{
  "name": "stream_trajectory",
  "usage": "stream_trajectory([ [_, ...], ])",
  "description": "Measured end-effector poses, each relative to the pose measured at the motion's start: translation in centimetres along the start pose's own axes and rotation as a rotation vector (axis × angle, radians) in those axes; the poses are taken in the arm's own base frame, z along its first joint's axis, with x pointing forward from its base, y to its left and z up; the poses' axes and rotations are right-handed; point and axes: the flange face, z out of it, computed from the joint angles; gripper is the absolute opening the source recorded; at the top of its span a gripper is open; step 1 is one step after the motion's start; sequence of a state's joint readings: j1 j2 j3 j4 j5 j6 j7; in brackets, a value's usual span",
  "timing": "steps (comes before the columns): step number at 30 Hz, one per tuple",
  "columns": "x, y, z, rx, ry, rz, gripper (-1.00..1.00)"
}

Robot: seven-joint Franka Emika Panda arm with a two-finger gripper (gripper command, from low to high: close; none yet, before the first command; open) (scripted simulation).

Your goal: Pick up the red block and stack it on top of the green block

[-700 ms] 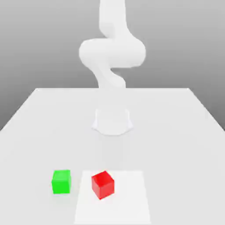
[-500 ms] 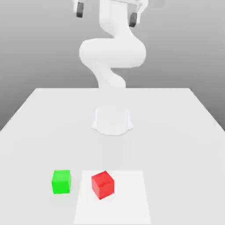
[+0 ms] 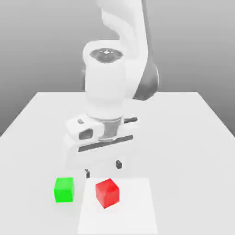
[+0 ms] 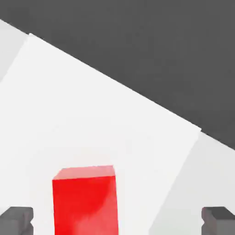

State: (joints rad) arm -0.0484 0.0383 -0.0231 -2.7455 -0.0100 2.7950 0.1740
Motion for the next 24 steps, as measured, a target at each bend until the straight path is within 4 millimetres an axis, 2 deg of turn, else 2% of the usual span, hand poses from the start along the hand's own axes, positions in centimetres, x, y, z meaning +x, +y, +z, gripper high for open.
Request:
stream_trajectory([
  [8,-0.3,0.1,5.7,0.004,-0.009,-0.004,0.00],
  [9,-0.4,0.1,6.3,0.003,-0.010,-0.005,-1.00],
  [16,-0.4,0.1,6.3,0.003,-0.011,-0.005,-1.00],
  [24,-0.2,0.1,1.2,0.005,-0.008,-0.004,-1.00],
])
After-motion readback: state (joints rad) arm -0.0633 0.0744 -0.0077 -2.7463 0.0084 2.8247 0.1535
